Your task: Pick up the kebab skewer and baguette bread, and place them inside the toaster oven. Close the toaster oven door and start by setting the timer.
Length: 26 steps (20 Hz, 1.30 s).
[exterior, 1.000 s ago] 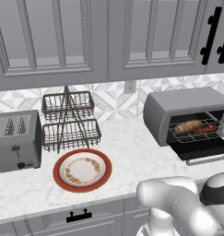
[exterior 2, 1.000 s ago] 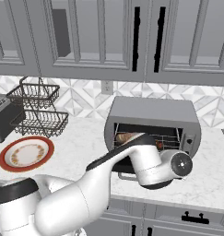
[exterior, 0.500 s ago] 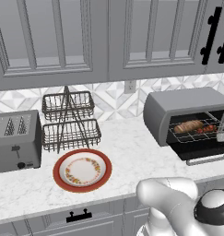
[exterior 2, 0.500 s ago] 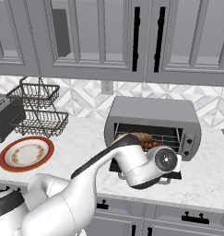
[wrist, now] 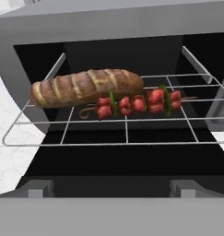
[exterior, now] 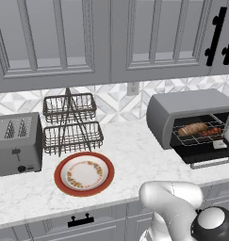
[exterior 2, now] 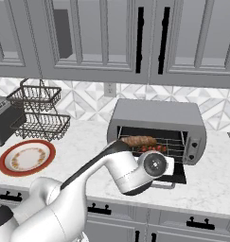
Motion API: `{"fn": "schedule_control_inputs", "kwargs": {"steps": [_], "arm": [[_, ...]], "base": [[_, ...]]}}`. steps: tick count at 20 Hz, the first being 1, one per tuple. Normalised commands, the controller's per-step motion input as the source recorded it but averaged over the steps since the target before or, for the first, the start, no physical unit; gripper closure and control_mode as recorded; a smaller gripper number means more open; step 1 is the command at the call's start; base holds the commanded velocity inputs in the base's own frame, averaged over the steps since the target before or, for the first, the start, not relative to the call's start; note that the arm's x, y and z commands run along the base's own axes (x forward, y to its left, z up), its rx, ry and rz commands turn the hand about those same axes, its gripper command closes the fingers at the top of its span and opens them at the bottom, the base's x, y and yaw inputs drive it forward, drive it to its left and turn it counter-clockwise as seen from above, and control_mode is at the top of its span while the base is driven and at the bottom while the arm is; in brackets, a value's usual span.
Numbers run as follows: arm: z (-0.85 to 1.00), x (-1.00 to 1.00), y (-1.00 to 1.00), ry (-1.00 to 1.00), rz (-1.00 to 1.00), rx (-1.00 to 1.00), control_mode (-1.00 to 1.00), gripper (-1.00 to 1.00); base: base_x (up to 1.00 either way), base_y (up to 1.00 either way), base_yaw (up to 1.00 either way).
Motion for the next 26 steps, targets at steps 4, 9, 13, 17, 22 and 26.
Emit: {"fn": "schedule_control_inputs", "kwargs": {"steps": [4,9,13,17,22,26], "arm": [[-0.02,0.00,0.06,0.00,0.06,-0.02,-1.00,-1.00],[-0.21,0.00,0.08,-0.04,0.05,-0.12,-1.00,-1.00],[-0.15,0.00,0.07,-0.03,0.01,-0.14,-1.00,-1.00],[0.00,0.00,0.04,0.00,0.00,-0.01,-1.00,-1.00],[0.05,0.18,0.00,0.00,0.00,0.06,-1.00,-1.00],[0.00,0.12,0.00,-0.02,0.00,0.09,-1.00,-1.00]], "base": [[0.00,0.00,0.00],[0.00,0.00,0.00],[0.00,0.00,0.00],[0.00,0.00,0.00],[0.00,0.00,0.00],[0.00,0.00,0.00]]}}
